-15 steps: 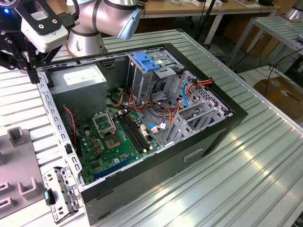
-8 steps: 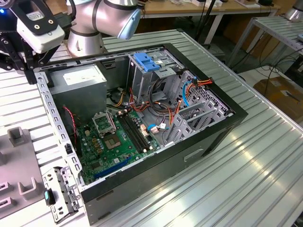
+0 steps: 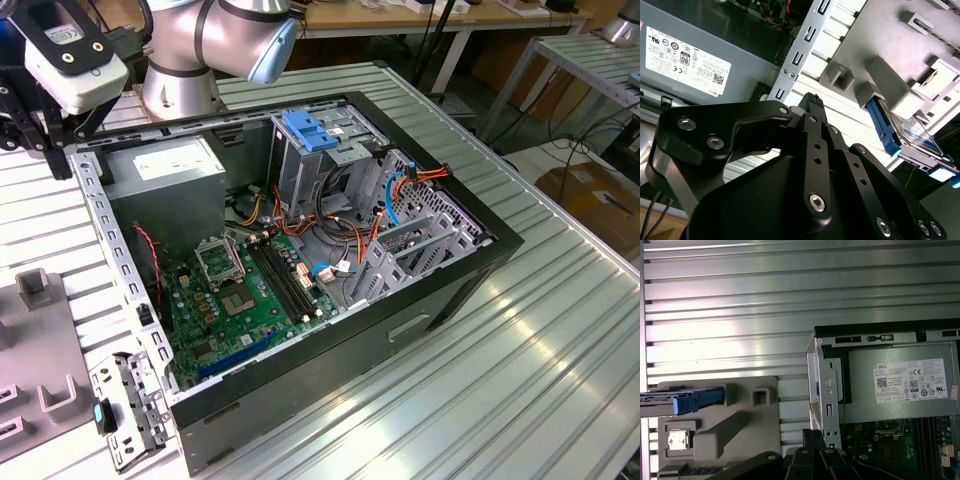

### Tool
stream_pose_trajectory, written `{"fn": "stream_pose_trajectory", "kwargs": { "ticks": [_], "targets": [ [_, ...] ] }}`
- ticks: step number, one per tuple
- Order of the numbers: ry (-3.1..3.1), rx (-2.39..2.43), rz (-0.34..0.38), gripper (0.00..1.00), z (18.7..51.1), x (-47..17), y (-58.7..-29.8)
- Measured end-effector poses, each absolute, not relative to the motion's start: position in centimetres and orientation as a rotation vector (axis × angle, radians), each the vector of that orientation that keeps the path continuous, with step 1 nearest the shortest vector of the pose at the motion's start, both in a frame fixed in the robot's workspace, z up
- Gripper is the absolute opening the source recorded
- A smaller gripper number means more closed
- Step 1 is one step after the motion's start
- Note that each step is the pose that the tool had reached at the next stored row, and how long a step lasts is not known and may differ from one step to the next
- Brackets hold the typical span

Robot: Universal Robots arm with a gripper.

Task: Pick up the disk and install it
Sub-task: 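Reach for the disk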

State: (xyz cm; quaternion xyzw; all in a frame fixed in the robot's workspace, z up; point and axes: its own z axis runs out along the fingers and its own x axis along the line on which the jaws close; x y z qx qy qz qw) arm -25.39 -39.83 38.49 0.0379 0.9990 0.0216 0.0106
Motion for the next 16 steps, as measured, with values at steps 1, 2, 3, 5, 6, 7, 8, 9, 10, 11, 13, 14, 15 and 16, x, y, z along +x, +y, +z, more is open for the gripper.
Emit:
{"fn": "stream_pose_trajectory", "kwargs": {
  "ticks": [1, 2, 3, 5, 6, 7, 8, 9, 10, 11, 13, 14, 15, 16],
  "targets": [
    [3.117, 0.118, 0.067, 0.11, 38.5, -25.5, -39.8],
    [3.117, 0.118, 0.067, 0.11, 38.5, -25.6, -39.8],
    [3.117, 0.118, 0.067, 0.11, 38.5, -25.6, -39.8],
    [3.117, 0.118, 0.067, 0.11, 38.5, -25.8, -39.8],
    [3.117, 0.118, 0.067, 0.11, 38.5, -26.0, -39.8],
    [3.117, 0.118, 0.067, 0.11, 38.5, -26.1, -39.8],
    [3.117, 0.118, 0.067, 0.11, 38.5, -26.1, -39.8],
    [3.117, 0.118, 0.068, 0.11, 38.5, -26.3, -39.8],
    [3.118, 0.118, 0.067, 0.11, 38.5, -26.3, -39.8],
    [3.118, 0.118, 0.067, 0.11, 38.5, -26.4, -39.8],
    [3.118, 0.118, 0.067, 0.11, 38.5, -26.5, -39.8],
    [3.118, 0.118, 0.067, 0.11, 38.5, -26.6, -39.8],
    [3.118, 0.118, 0.067, 0.11, 38.5, -26.6, -39.8],
    [3.118, 0.118, 0.067, 0.11, 38.4, -26.7, -39.8]
  ]
}}
